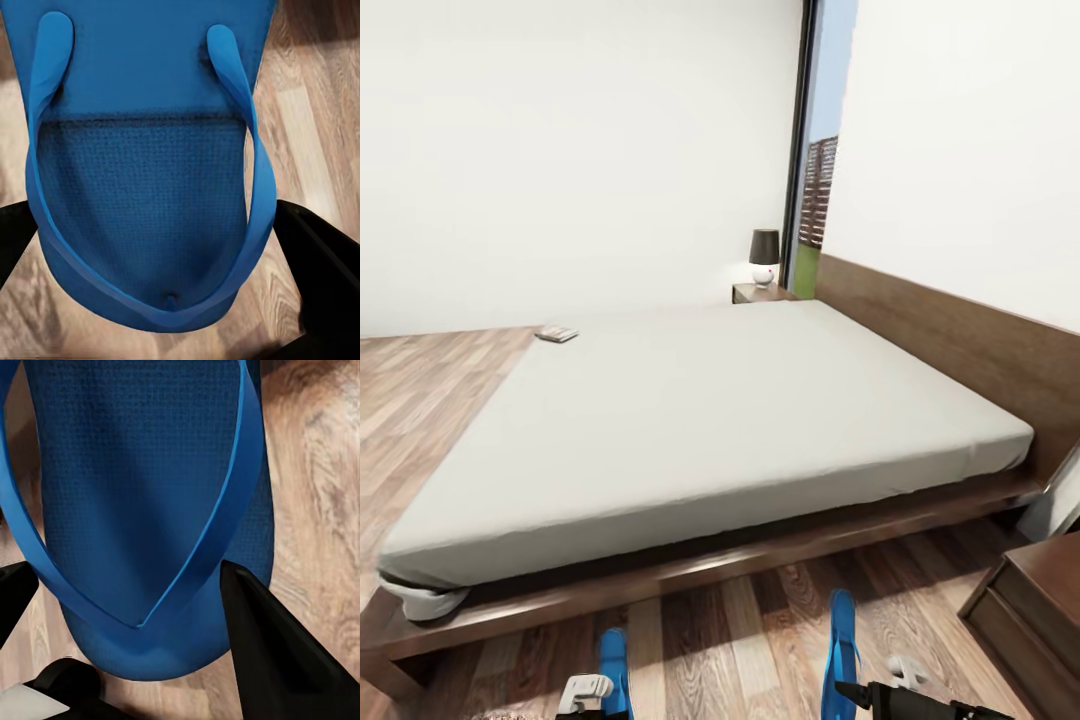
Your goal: In the bedroom, move the book from the bed onto either nightstand, and place the two sandals side by side next to the bed.
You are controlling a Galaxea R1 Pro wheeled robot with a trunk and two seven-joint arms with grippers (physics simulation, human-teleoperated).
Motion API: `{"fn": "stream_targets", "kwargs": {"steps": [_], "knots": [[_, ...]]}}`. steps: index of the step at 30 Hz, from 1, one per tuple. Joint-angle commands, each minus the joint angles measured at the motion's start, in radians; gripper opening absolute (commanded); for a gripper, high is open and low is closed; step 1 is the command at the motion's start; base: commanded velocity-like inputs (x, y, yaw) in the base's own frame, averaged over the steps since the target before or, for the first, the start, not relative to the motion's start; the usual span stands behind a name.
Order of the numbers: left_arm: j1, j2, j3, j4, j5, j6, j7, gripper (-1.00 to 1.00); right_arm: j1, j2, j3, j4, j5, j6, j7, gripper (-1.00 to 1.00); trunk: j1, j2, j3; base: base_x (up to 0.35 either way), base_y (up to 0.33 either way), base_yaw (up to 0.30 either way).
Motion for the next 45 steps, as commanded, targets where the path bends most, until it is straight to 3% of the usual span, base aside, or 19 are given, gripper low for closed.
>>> {"fn": "stream_targets", "kwargs": {"steps": [1, 31, 45], "knots": [[-0.001, 0.000, -0.008, 0.001, 0.005, -0.007, -0.001, -1.00, -0.001, 0.000, 0.005, 0.002, -0.012, 0.007, 0.003, -1.00, 0.000, 0.000, -0.001, 0.000, 0.000, 0.293], [-0.001, 0.000, -0.008, 0.001, 0.005, -0.007, -0.001, -1.00, -0.001, 0.016, 0.004, 0.002, -0.012, 0.007, 0.003, -1.00, 0.000, 0.000, -0.001, 0.000, 0.000, 0.292], [-0.001, 0.000, -0.008, 0.001, 0.005, -0.007, -0.001, -1.00, -0.001, 0.016, 0.003, 0.002, -0.012, 0.007, 0.003, -1.00, 0.000, 0.000, -0.001, 0.000, 0.000, 0.032]]}}
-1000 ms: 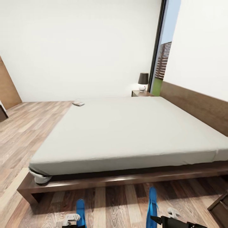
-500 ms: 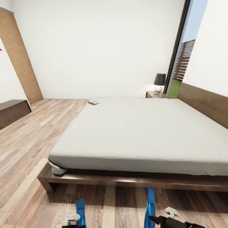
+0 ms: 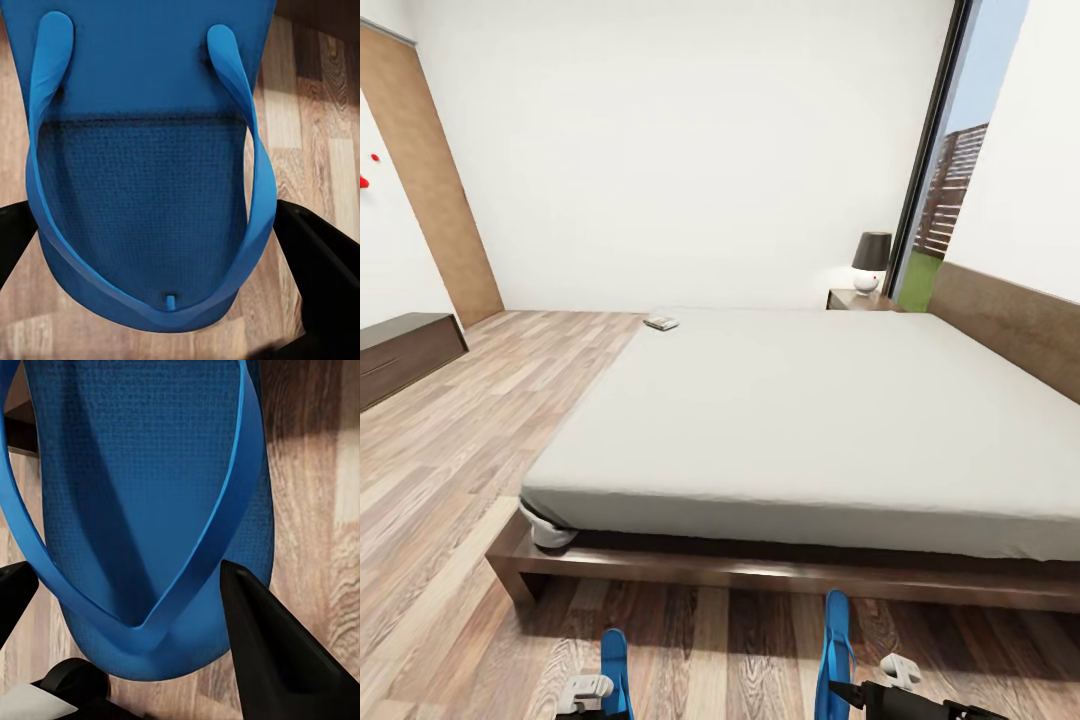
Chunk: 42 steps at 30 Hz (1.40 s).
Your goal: In the bedroom, move the book from the bed onto either nightstand, and place the two sandals side by side next to the bed.
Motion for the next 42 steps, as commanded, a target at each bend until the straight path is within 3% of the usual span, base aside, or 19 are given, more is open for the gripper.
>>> {"fn": "stream_targets", "kwargs": {"steps": [1, 31, 33, 36, 39, 40, 41, 42], "knots": [[-0.001, 0.000, -0.008, 0.001, 0.005, -0.007, -0.001, -1.00, -0.001, 0.000, 0.007, 0.002, -0.012, 0.007, 0.003, -1.00, 0.000, 0.000, -0.001, 0.000, 0.000, 0.000], [-0.001, 0.004, -0.006, -0.001, 0.002, -0.007, -0.003, -1.00, -0.001, 0.001, 0.007, 0.002, -0.013, 0.007, 0.002, -1.00, 0.000, 0.000, -0.001, -0.038, -0.005, 0.000], [-0.001, 0.004, -0.007, -0.003, -0.001, -0.007, -0.002, -1.00, -0.001, 0.001, 0.007, 0.002, -0.013, 0.008, -0.021, -1.00, 0.000, 0.000, -0.001, 0.000, 0.000, 0.000], [-0.001, 0.004, -0.003, -0.006, -0.003, -0.003, 0.000, -1.00, -0.002, -0.001, 0.007, 0.002, -0.013, 0.014, -0.122, -1.00, 0.000, 0.000, -0.001, 0.000, 0.000, 0.000], [-0.004, 0.004, -0.003, -0.026, -0.003, 0.002, 0.031, -1.00, -0.001, -0.006, 0.006, 0.002, -0.016, 0.020, -0.142, -1.00, 0.000, 0.000, -0.001, 0.000, 0.000, 0.000], [-0.005, 0.005, -0.002, -0.055, -0.003, 0.015, 0.053, -1.00, -0.002, -0.013, 0.006, 0.002, -0.018, 0.021, -0.116, -1.00, 0.000, 0.000, -0.001, 0.000, 0.000, 0.000], [-0.005, 0.004, -0.002, -0.095, -0.004, 0.047, 0.068, -1.00, -0.001, -0.034, 0.005, 0.002, -0.019, 0.022, -0.043, -1.00, 0.000, 0.000, -0.001, 0.000, 0.000, 0.000], [-0.005, 0.004, -0.003, -0.166, -0.006, 0.120, 0.078, -1.00, -0.001, -0.083, 0.006, 0.002, -0.020, 0.023, 0.115, -1.00, 0.000, 0.000, -0.001, 0.000, 0.000, 0.000]]}}
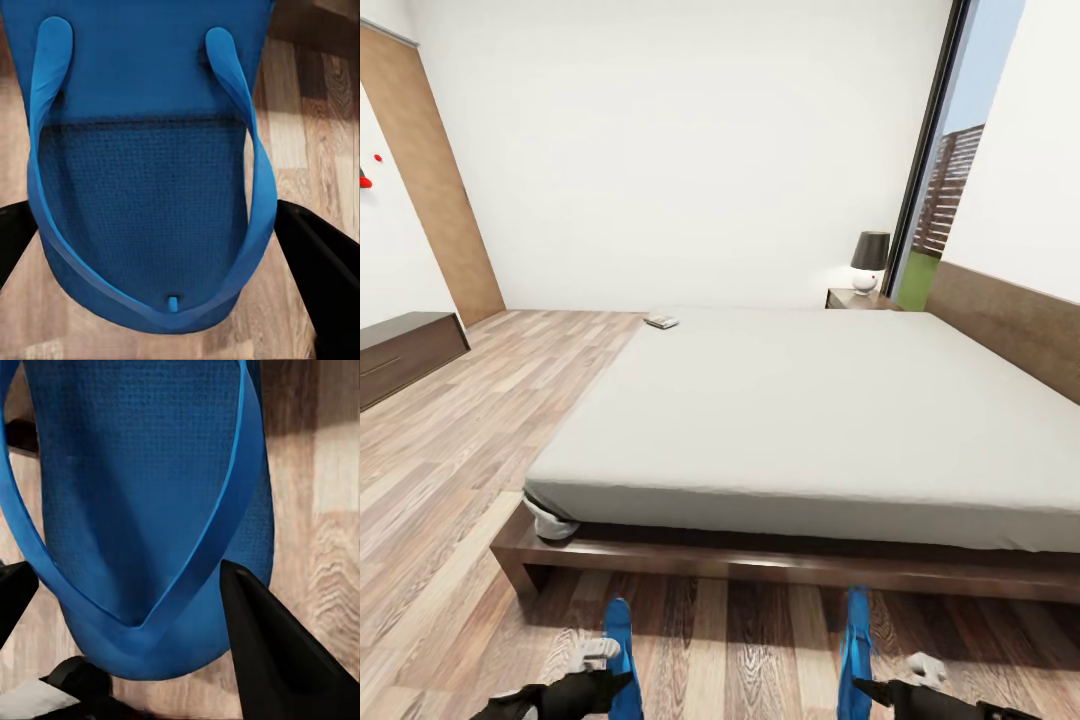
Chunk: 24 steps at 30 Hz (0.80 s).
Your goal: In the bedroom, move the book from the bed onto either nightstand, and place the two sandals side by side next to the bed.
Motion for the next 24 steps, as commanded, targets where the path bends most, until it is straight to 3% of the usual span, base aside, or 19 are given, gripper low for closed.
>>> {"fn": "stream_targets", "kwargs": {"steps": [1, 3, 7, 11, 14, 19, 24], "knots": [[0.000, 0.001, -0.012, -0.059, 0.005, 0.062, 0.006, -1.00, -0.001, -0.032, 0.009, 0.003, -0.012, 0.008, 0.141, -1.00, 0.000, 0.000, -0.001, 0.000, 0.000, 0.000], [0.000, 0.003, -0.012, -0.120, -0.001, 0.119, 0.022, -1.00, -0.001, -0.057, 0.008, 0.003, -0.012, 0.008, 0.350, -1.00, 0.000, 0.000, -0.001, 0.000, 0.000, 0.000], [0.000, 0.006, -0.012, -0.147, -0.009, 0.142, 0.034, -1.00, -0.001, -0.090, 0.009, 0.003, -0.011, 0.006, 0.539, -1.00, 0.000, 0.000, -0.001, 0.000, 0.000, 0.000], [0.000, 0.024, -0.014, -0.145, -0.010, 0.143, 0.059, -1.00, -0.001, -0.100, 0.009, 0.004, -0.010, 0.004, 0.571, -1.00, 0.000, 0.000, -0.001, 0.000, 0.000, 0.000], [0.000, 0.044, -0.015, -0.144, -0.015, 0.144, 0.119, -1.00, -0.001, -0.101, 0.009, 0.004, -0.010, 0.003, 0.574, -1.00, 0.000, 0.000, -0.001, 0.000, 0.000, 0.000], [0.000, 0.057, -0.021, -0.143, -0.086, 0.143, 0.308, -1.00, -0.001, -0.101, 0.009, 0.003, -0.011, 0.003, 0.576, -1.00, 0.000, 0.000, -0.001, 0.000, 0.000, 0.000], [0.000, 0.051, -0.022, -0.144, -0.111, 0.141, 0.374, -1.00, -0.001, -0.101, 0.009, 0.003, -0.011, 0.002, 0.576, -1.00, 0.000, 0.000, -0.001, 0.000, 0.000, 0.000]]}}
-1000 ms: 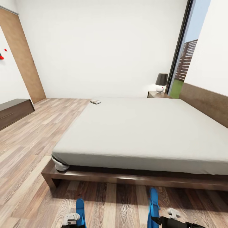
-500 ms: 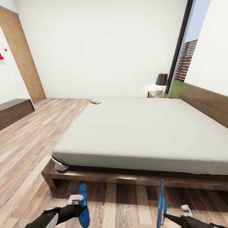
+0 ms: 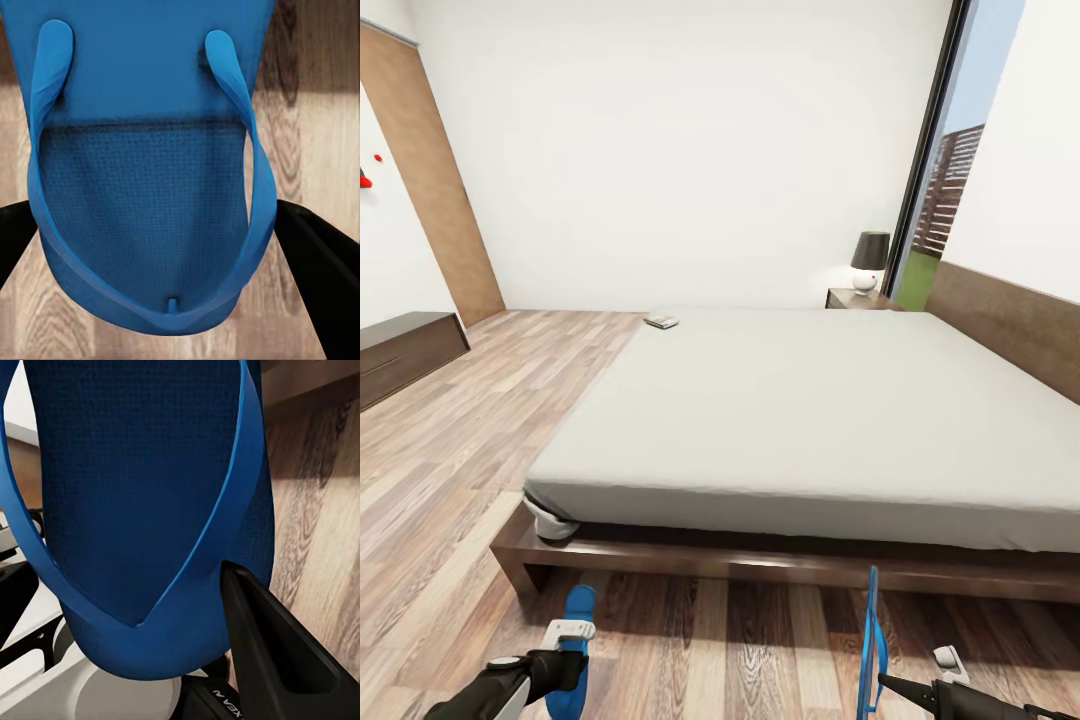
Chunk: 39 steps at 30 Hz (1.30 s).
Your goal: In the bedroom, move the book from the bed onto either nightstand, and place the two sandals side by side next to the bed.
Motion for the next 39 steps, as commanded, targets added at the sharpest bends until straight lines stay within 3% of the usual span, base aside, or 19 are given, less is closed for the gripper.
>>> {"fn": "stream_targets", "kwargs": {"steps": [1, 5, 6, 9, 11, 12, 21, 39], "knots": [[0.000, 0.001, -0.005, -0.002, 0.010, 0.007, 0.001, -1.00, -0.002, 0.000, 0.008, 0.003, -0.009, 0.009, 0.003, -1.00, 0.000, 0.000, -0.001, 0.000, 0.000, 0.000], [-0.002, -0.009, -0.010, -0.012, -0.013, 0.015, 0.012, -1.00, -0.002, 0.000, 0.008, 0.003, -0.009, 0.008, 0.002, -1.00, 0.000, 0.000, -0.001, 0.000, 0.000, 0.000], [-0.004, -0.013, -0.012, -0.013, -0.039, 0.017, 0.014, -1.00, -0.002, 0.000, 0.008, 0.003, -0.009, 0.008, 0.002, -1.00, 0.000, 0.000, -0.001, 0.000, 0.000, 0.000], [-0.008, -0.025, -0.017, -0.010, -0.177, 0.019, 0.016, -1.00, -0.002, 0.000, 0.008, 0.003, -0.009, 0.008, 0.002, -1.00, -0.004, 0.007, 0.002, 0.000, 0.000, 0.000], [-0.009, -0.036, -0.018, -0.006, -0.239, 0.020, 0.016, -1.00, -0.002, 0.000, 0.008, 0.003, -0.008, 0.008, 0.001, -1.00, -0.012, 0.021, 0.008, 0.000, 0.000, 0.000], [-0.009, -0.038, -0.018, -0.005, -0.250, 0.020, 0.016, -1.00, -0.002, 0.000, 0.008, 0.003, -0.008, 0.008, 0.001, -1.00, -0.015, 0.028, 0.012, 0.000, 0.000, 0.000], [-0.009, -0.039, -0.006, -0.002, -0.263, 0.019, 0.015, -1.00, -0.002, 0.000, 0.008, 0.003, -0.007, 0.007, 0.000, -1.00, -0.050, 0.091, 0.040, 0.000, 0.000, 0.000], [-0.005, -0.041, -0.007, -0.002, -0.261, 0.017, 0.015, -1.00, -0.002, 0.003, 0.008, 0.003, -0.007, 0.001, -0.009, -1.00, -0.050, 0.091, 0.040, 0.000, 0.000, 0.000]]}}
